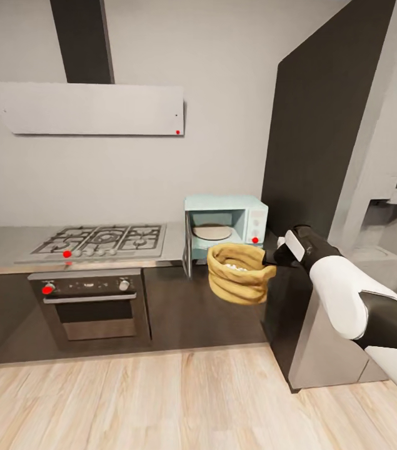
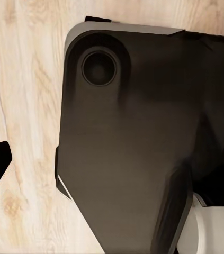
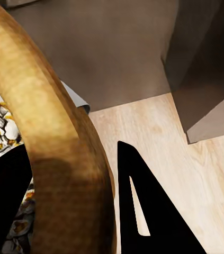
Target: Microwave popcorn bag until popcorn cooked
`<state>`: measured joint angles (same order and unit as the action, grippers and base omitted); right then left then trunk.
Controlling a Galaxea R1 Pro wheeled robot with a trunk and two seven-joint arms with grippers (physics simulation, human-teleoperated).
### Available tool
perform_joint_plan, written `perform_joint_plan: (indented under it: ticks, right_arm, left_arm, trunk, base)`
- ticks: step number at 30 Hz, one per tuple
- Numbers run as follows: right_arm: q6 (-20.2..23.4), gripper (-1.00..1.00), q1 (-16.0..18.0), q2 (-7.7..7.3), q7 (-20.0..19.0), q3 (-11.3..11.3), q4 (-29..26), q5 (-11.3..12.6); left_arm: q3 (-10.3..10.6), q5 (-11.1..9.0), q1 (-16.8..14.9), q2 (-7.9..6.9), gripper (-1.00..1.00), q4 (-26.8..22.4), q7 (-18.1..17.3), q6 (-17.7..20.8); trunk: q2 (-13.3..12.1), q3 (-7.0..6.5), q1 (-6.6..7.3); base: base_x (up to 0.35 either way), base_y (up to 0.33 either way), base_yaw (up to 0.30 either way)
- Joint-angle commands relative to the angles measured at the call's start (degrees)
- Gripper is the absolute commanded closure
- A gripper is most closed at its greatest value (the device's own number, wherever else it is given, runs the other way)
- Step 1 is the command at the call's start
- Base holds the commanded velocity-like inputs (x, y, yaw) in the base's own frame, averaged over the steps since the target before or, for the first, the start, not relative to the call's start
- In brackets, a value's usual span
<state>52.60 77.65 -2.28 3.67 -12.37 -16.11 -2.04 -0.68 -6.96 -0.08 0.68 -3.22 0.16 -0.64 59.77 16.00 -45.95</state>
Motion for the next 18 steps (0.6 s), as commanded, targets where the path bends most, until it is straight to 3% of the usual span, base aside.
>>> perform_joint_plan:
  ticks: [1, 18]
  right_arm:
    - [0.2, 1.0, 0.0, 0.11, 0.2, -0.5, -0.1, -0.2]
    - [0.4, 1.0, 0.0, 0.42, 0.0, -0.4, -0.7, 0.5]
  left_arm:
    - [0.0, -0.5, 0.0, 0.02, -1.0, 0.0, 0.0, -0.1]
    - [0.0, -0.5, 0.0, 0.03, -1.0, 0.0, 0.1, -0.1]
  trunk:
    - [0.0, 0.07, -0.04]
    - [0.0, 0.07, -0.04]
  base:
    - [0.322, 0.0, 0.0]
    - [0.322, 0.0, 0.0]
